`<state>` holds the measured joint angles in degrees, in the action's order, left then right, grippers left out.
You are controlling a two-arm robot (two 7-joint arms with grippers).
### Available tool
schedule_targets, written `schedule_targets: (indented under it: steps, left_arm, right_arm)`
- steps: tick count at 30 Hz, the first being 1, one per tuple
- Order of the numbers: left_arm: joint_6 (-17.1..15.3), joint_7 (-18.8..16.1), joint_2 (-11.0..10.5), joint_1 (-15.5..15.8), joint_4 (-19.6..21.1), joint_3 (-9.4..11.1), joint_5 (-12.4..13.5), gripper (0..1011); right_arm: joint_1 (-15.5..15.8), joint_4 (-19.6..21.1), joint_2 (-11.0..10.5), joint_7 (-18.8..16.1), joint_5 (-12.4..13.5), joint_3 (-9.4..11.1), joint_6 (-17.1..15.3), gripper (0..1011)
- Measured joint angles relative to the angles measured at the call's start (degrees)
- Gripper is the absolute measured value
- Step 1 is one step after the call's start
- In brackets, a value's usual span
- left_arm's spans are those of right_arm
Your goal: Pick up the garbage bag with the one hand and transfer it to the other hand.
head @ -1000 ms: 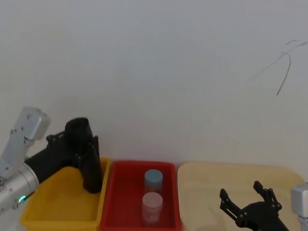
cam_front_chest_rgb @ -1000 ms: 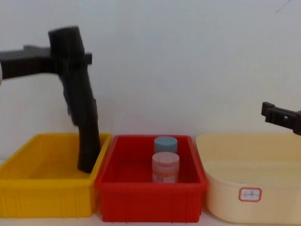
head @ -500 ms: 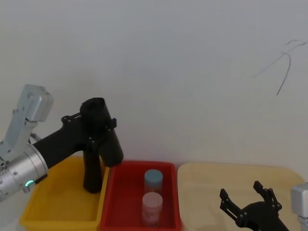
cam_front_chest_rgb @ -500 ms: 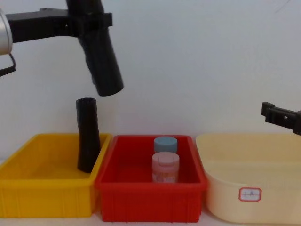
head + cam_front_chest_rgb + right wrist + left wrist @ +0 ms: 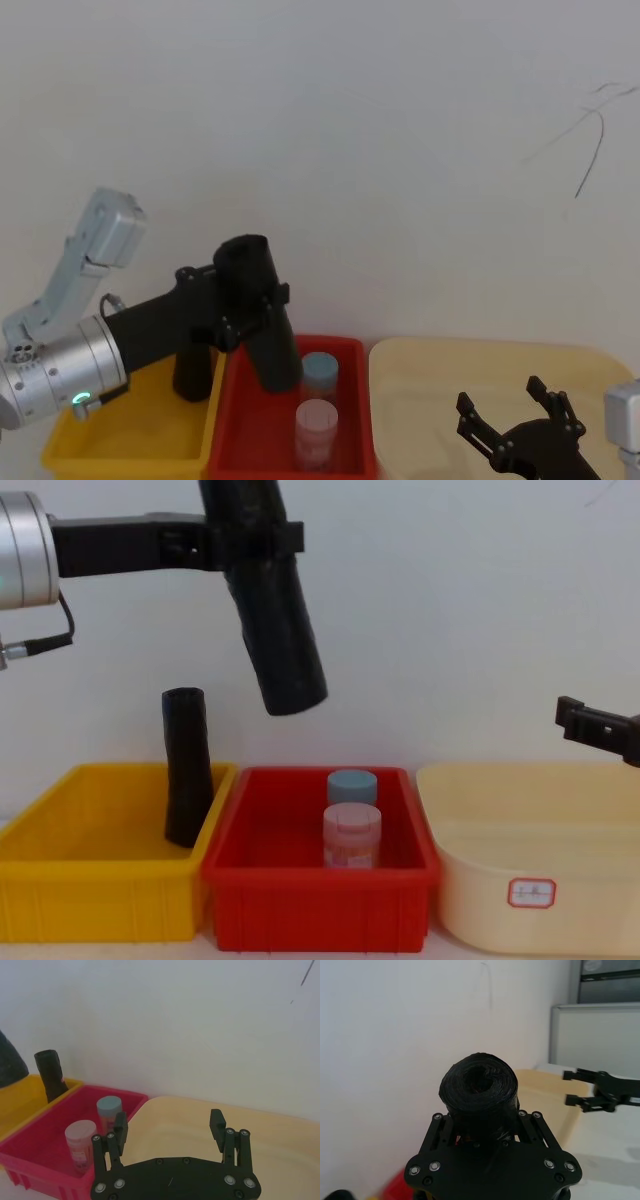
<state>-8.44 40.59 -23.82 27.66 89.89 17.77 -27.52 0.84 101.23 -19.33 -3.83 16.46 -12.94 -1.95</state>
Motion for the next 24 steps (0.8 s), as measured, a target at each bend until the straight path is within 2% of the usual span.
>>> schedule_targets:
  steps: [15,24]
  left_arm:
    - [-2.8,6.0,-0.4,2.4,-1.8,4.3,-2.2,462]
    - [-3.9,8.0,-0.1,3.6,-2.6,6.4,-2.8,462]
  right_arm:
    - [0.0,0.0,0.0,0.0,0.0,0.0,0.0,1001]
    - [0.0,0.0,0.0,0.0,0.0,0.0,0.0,1001]
